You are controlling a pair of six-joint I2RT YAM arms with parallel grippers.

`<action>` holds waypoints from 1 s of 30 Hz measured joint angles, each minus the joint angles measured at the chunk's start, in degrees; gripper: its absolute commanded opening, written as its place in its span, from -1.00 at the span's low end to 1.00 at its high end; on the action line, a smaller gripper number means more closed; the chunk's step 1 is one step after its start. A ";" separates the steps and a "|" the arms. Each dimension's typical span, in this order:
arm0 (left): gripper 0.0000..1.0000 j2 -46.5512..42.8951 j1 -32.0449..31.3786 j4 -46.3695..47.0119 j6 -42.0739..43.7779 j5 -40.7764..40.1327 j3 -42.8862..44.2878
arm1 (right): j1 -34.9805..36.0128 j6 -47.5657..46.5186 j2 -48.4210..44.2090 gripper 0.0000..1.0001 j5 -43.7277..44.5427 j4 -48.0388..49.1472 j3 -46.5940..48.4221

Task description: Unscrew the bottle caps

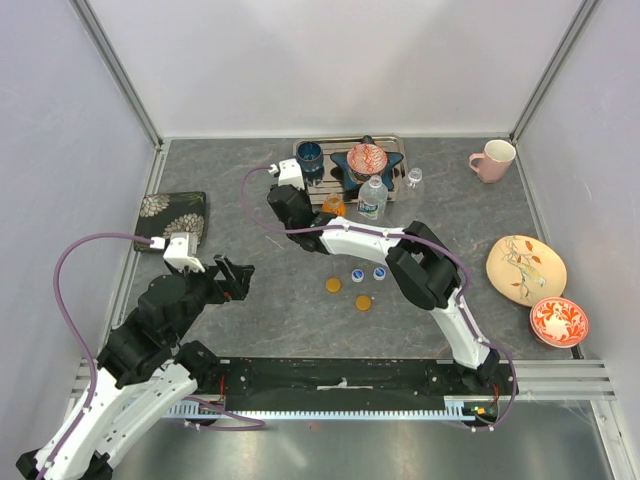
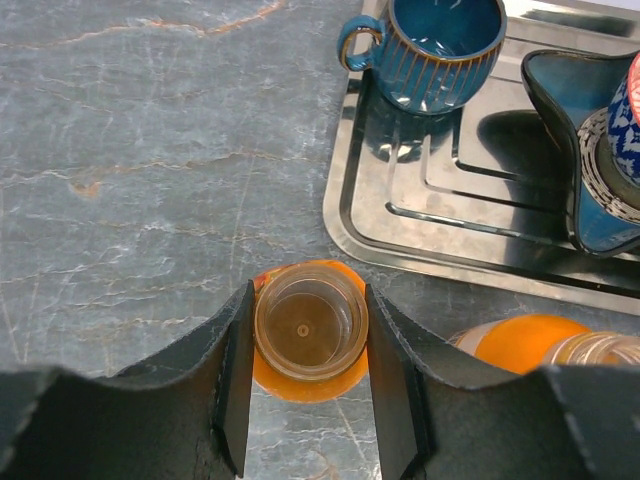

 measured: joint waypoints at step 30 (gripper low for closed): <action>0.99 0.85 0.00 0.07 0.00 0.02 -0.70 | -1.33 2.56 -4.17 0.87 -3.74 -10.82 1.99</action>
